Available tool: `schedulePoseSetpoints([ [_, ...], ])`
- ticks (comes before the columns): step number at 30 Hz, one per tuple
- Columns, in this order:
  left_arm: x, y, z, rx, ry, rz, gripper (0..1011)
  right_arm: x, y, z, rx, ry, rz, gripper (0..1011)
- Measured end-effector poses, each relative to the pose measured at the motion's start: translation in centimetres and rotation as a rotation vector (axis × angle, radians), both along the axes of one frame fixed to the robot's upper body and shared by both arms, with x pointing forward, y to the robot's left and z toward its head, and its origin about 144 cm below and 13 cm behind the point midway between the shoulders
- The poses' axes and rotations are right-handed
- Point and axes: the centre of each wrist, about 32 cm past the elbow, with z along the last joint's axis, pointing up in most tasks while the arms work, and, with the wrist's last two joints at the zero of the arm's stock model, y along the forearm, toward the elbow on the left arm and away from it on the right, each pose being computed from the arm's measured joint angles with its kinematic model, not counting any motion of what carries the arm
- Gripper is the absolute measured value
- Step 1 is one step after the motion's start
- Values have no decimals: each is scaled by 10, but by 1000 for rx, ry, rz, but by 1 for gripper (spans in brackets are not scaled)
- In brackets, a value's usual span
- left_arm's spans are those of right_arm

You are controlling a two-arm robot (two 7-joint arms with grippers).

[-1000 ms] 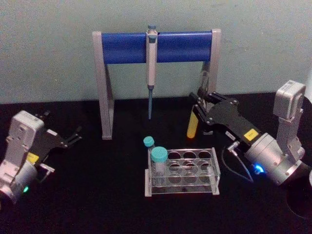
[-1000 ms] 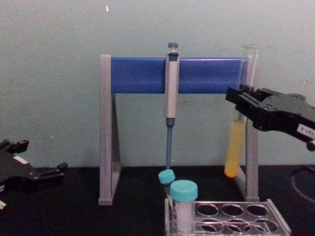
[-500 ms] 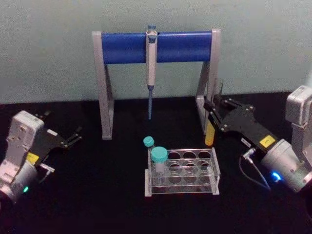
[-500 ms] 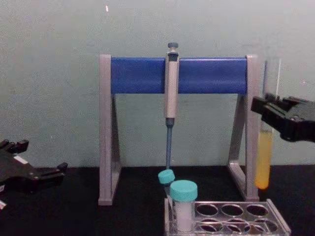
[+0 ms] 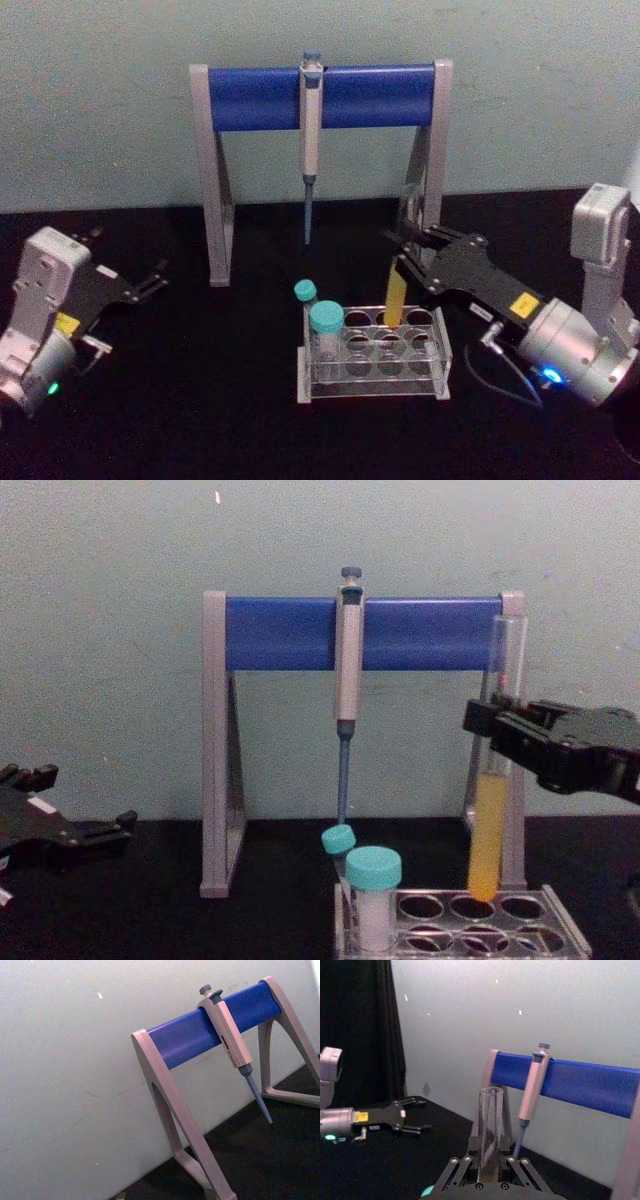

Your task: Pick up the test tube from the test tube rack, shake it, then place it back into the test tube rack.

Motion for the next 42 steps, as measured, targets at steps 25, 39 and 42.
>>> schedulePoseSetpoints([
  [25, 0, 0, 0, 0, 0, 0, 1010, 23, 17, -5, 52, -65, -89, 229],
  [39, 0, 0, 0, 0, 0, 0, 1010, 13, -3, 0, -17, -85, -170, 229],
  [42, 0, 0, 0, 0, 0, 0, 1010, 8, -7, 2, -35, -74, -171, 229],
])
